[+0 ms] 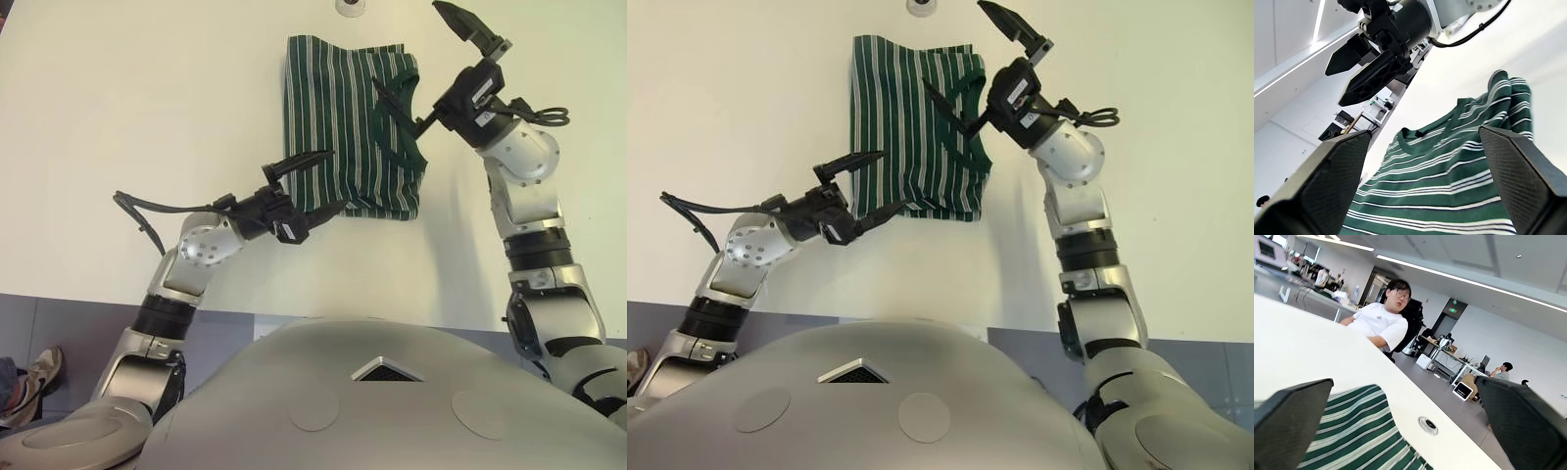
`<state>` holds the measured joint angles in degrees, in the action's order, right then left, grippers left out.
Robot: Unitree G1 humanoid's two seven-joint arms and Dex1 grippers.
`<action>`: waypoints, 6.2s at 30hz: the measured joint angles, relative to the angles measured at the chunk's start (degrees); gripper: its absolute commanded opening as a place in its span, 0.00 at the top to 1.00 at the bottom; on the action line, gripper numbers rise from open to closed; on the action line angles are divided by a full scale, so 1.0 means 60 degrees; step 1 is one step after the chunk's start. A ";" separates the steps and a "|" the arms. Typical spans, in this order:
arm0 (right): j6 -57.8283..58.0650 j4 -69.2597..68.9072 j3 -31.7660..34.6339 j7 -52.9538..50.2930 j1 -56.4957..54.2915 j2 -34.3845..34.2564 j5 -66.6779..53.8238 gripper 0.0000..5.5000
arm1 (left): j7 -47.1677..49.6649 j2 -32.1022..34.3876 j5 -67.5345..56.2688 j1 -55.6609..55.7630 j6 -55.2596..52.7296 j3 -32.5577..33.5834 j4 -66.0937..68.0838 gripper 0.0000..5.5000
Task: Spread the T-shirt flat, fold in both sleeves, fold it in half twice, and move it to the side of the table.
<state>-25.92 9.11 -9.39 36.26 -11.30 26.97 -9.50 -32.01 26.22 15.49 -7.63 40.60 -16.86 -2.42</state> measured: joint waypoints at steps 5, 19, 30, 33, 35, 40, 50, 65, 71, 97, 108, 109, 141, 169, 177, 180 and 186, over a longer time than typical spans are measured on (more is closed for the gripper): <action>-0.0231 -0.0958 0.0003 0.1628 0.1605 0.1567 0.0156 0.02 | 0.0221 0.0292 0.0469 -0.0088 0.0012 -0.0059 0.0141 0.27; -0.1692 0.0501 -0.0699 0.0638 0.1664 0.2921 0.3522 0.02 | 0.0932 0.0148 -0.0979 0.0305 -0.0513 0.0792 0.0075 0.27; -0.1601 -0.0180 -0.0726 0.0660 0.2195 0.3486 0.3369 0.02 | 0.2019 0.0696 0.2427 0.0665 -0.0108 -0.0628 0.1572 0.27; -0.1555 -0.0206 -0.0727 0.0660 0.2204 0.3487 0.3366 0.02 | 0.2005 0.0788 0.2384 0.0649 0.0003 -0.0847 0.1502 0.27; -0.1552 -0.0201 -0.0726 0.0658 0.2204 0.3489 0.3367 0.02 | 0.2013 0.1083 0.2384 0.0674 0.0180 -0.0918 0.1550 0.27; -0.1594 -0.0210 -0.0584 0.0658 0.2332 0.3760 0.3312 0.02 | 0.2280 0.1787 0.2385 0.0750 0.0258 -0.0761 0.1619 0.27; -0.1514 -0.1647 -0.0536 0.2384 0.3925 0.4520 0.1028 0.02 | 0.2512 0.2290 0.2385 0.0952 0.0231 -0.0519 0.1885 0.27; -0.1462 -0.1416 0.0093 0.3234 0.3857 0.4354 0.0001 0.02 | 0.1147 0.3382 0.0146 -0.0517 0.0472 -0.0548 0.0590 0.27; -0.1473 -0.1484 0.0147 0.3502 0.3930 0.4320 -0.0217 0.02 | 0.0820 0.4052 -0.0074 -0.1198 0.0529 0.0342 -0.0077 0.27; -0.1395 -0.2832 -0.0330 0.4906 0.5463 0.4673 -0.0168 0.02 | -0.0939 0.4625 -0.0584 -0.3477 0.0580 0.0729 -0.2095 0.27; -0.1348 -0.2609 -0.0652 0.4404 0.4918 0.4076 0.0688 0.12 | -0.0974 0.4240 -0.0210 -0.2957 0.0392 0.0299 -0.1681 0.44; -0.1366 -0.2594 -0.0662 0.4376 0.4908 0.4067 0.0732 0.14 | -0.0995 0.4240 -0.0210 -0.2953 0.0393 0.0273 -0.1668 0.47; -0.1446 -0.2235 -0.0914 0.4288 0.4823 0.4233 0.0849 0.99 | -0.1099 0.4020 -0.0458 -0.2542 0.0599 0.0205 -0.1484 1.00; -0.1171 -0.3019 0.0723 0.4560 0.4754 0.4281 -0.0784 1.00 | -0.0680 0.3357 -0.2424 -0.2615 0.0921 0.2219 -0.1396 1.00; -0.1247 -0.0442 0.0368 0.2141 0.1718 0.2481 0.2173 1.00 | 0.0257 0.1790 -0.0895 0.0033 -0.0339 0.1829 0.0390 1.00; -0.1357 0.0308 0.0196 0.1560 0.1012 0.2230 0.2906 1.00 | 0.0597 0.1489 -0.0190 0.0832 -0.0718 0.1673 0.1173 1.00; -0.1313 0.1431 -0.0164 0.0495 0.0187 0.1735 0.4000 1.00 | 0.1033 0.1013 0.0461 0.1837 -0.1121 0.1314 0.2285 1.00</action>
<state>-33.80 17.70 -10.38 39.23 -10.18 37.38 14.50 -25.81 32.29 18.26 3.39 33.87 -8.98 11.29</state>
